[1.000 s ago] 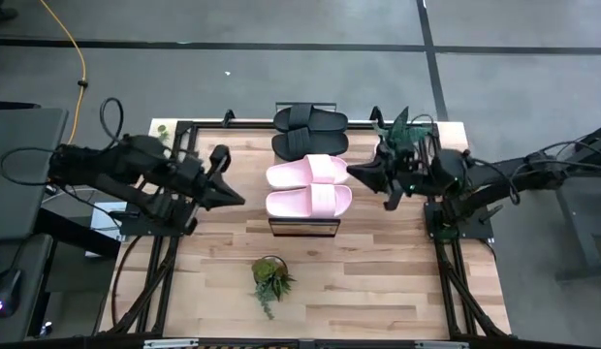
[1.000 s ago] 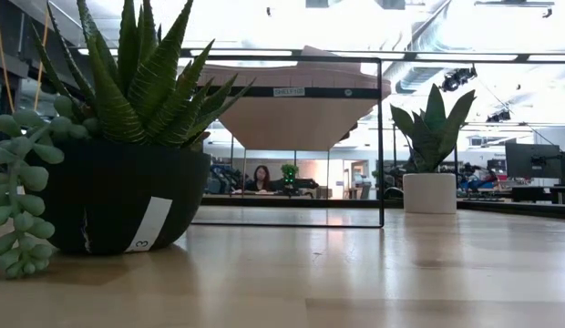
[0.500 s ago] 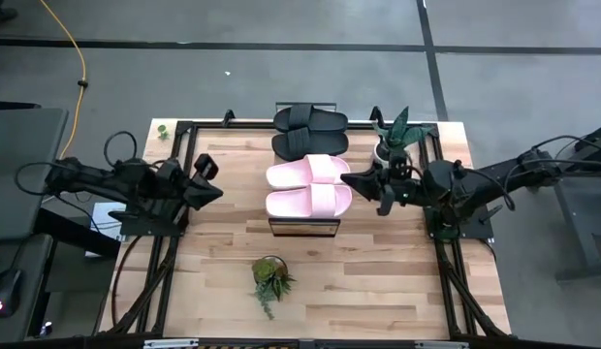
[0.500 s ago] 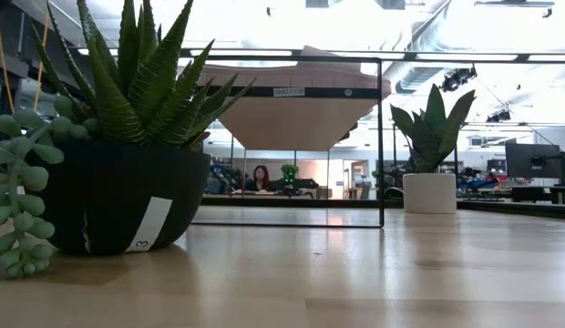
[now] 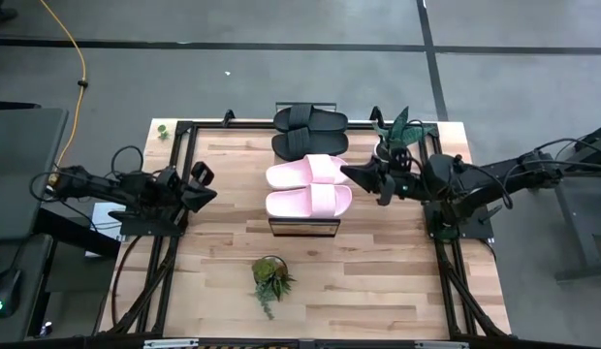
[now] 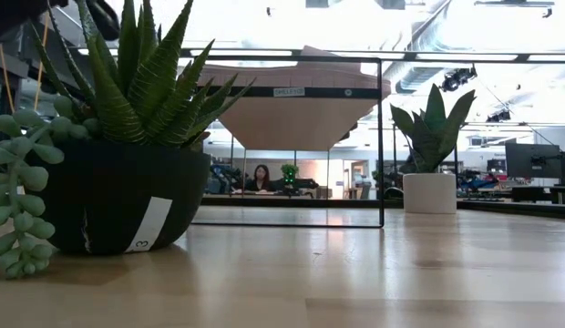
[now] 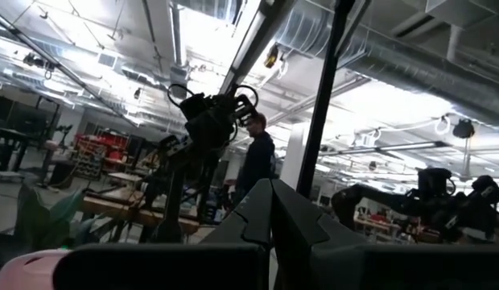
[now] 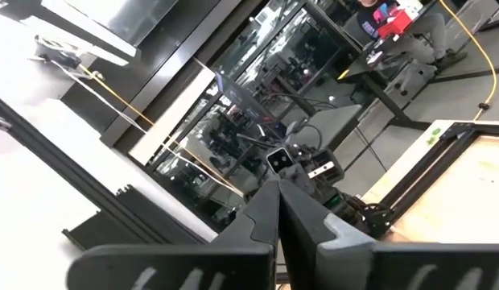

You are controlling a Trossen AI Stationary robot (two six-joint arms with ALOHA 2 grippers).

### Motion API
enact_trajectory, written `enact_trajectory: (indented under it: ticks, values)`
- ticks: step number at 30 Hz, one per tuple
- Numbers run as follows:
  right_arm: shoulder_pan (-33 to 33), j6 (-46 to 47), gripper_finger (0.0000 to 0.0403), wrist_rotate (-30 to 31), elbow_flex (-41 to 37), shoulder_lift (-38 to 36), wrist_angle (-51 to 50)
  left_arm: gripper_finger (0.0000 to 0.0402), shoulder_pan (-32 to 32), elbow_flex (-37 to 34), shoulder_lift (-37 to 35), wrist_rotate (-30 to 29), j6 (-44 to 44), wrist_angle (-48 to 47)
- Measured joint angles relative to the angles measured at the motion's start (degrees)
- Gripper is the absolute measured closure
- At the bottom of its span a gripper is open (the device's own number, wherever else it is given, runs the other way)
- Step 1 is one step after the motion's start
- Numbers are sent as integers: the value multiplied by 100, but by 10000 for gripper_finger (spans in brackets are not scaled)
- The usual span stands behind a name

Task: Pick and place slides into the shelf
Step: Return to Home Position

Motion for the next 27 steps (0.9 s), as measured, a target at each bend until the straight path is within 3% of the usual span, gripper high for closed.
enact_trajectory:
  ticks: [6,17,21,27]
  values:
    - [-32,11,403,-13,0,0,1,402,271,-316,-320,194,-216,-27]
    - [-133,13,403,-64,0,0,-3,401,1612,-354,-417,1660,-1050,-552]
    - [-133,29,403,-95,0,0,-2,401,1644,-404,-413,1709,-1045,-1022]
    - [-133,161,403,-98,0,0,-51,401,1646,-691,-427,1539,-901,-373]
